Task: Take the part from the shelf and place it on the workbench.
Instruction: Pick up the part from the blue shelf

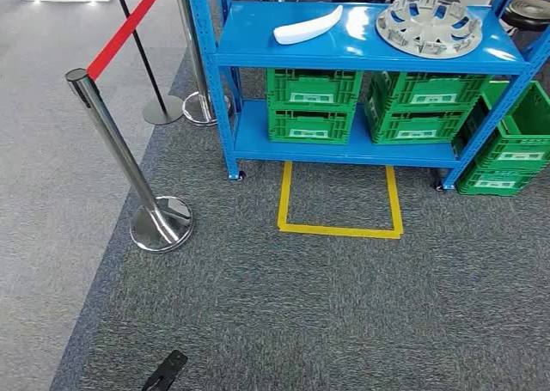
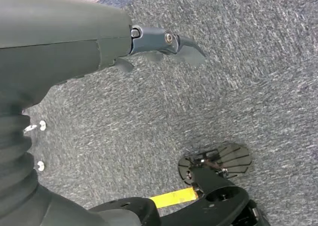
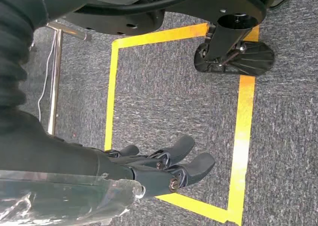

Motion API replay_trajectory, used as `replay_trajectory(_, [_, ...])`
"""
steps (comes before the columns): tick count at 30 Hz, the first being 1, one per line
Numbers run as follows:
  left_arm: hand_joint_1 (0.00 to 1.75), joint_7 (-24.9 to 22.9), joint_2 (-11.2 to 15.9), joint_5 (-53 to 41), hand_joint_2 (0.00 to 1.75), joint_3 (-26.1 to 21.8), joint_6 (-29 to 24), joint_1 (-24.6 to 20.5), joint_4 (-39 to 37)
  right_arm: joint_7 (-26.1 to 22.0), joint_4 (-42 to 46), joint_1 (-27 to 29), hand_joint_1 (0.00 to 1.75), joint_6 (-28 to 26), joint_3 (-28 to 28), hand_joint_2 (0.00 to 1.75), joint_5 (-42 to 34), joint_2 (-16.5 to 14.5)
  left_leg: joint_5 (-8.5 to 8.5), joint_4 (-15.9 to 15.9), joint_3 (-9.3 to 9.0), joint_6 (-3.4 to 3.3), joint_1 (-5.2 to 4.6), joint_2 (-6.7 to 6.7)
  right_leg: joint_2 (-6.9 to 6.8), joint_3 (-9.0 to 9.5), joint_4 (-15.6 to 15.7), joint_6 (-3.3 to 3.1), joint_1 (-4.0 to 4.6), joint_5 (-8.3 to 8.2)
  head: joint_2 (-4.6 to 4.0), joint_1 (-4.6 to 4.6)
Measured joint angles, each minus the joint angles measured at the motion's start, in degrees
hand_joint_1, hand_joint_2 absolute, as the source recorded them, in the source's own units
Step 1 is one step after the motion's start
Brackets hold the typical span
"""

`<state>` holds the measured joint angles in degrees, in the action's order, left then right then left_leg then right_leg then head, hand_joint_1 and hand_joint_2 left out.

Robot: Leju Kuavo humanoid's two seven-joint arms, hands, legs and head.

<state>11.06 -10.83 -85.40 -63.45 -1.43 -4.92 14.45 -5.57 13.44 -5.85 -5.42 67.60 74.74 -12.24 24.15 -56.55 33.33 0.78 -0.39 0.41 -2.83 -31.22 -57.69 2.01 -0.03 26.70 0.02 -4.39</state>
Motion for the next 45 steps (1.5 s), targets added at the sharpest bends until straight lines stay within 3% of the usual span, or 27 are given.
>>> replay_trajectory(40, [0.0,0.29,0.26,-0.35,1.75,-0.46,-0.24,0.0,-0.17,0.14,0.0,0.01,0.0,-0.1,0.0,1.75,-0.19,0.0,0.0,0.0,0.0,0.0,0.0,0.0,0.0,0.0,0.0,0.0,0.0,0.0,0.0,0.0])
replay_trajectory(44, [0.0,0.9,0.29,-0.41,1.75,-0.46,-0.21,-0.01,-0.17,-0.16,-0.01,0.0,0.0,-0.09,0.02,0.0,-0.45,0.0,0.0,0.0,0.0,0.0,0.0,0.0,0.0,0.0,0.0,0.0,0.0,0.0,0.0,0.0])
replay_trajectory(45, [0.0,0.95,0.31,-0.43,1.75,-0.46,-0.17,-0.03,-0.17,-0.32,0.0,-0.01,0.0,-0.03,0.02,0.0,-0.66,0.0,0.0,0.0,0.0,0.0,0.0,0.0,0.0,-0.01,0.0,0.0,0.0,0.0,0.0,0.0])
